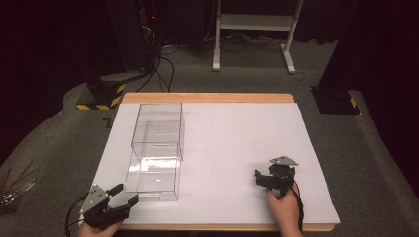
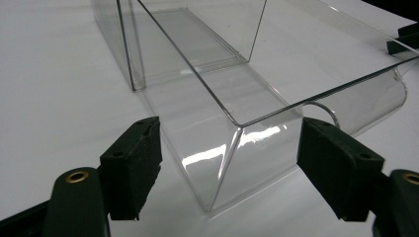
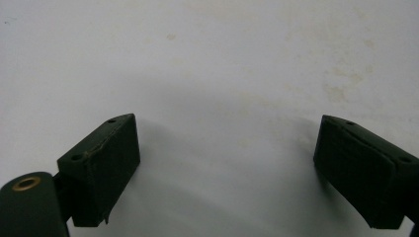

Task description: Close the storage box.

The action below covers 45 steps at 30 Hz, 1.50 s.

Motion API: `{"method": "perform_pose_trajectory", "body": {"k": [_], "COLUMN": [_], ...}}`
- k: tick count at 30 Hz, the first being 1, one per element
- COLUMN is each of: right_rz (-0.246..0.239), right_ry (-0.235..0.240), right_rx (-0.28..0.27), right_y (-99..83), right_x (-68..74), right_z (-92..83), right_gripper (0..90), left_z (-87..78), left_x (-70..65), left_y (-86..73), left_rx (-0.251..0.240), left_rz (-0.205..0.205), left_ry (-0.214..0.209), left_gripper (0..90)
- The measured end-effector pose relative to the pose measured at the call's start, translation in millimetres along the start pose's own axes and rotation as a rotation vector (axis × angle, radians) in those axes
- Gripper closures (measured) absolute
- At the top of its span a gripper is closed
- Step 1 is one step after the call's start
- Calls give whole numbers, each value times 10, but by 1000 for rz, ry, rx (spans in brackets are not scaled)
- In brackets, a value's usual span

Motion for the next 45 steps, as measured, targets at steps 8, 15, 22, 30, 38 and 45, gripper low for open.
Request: {"method": "perform_pose_trajectory", "body": {"k": [8, 15, 22, 30, 38, 45], "right_rz": [0, 0, 0, -1, -1, -1], "right_ry": [0, 0, 0, 0, 0, 0], "right_rx": [0, 0, 0, 0, -1, -1], "right_y": [0, 0, 0, 0, 0, 0], "right_x": [0, 0, 0, 0, 0, 0], "right_z": [0, 0, 0, 0, 0, 0], "right_gripper": [101, 101, 101, 102, 102, 102], "left_z": [71, 100, 145, 236, 274, 306], "left_x": [-7, 9, 4, 12, 79, 115], "left_y": [-7, 14, 36, 94, 121, 151], "left_rx": [10, -5, -13, -9, -4, -12], "left_rz": [-16, -15, -3, -2, -19, -34], "left_ry": [19, 54, 65, 81, 93, 94], "left_gripper": [228, 335, 379, 379, 410, 394]}}
Point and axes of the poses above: each handheld gripper's, and its own axes: z roughly forward along the jaws, y roughly out of its top, x roughly to its left, the point moved 1 cm from there along z, roughly forward along the jaws, and after that the axes turned 9 degrees about z, right-handed, at the moved point
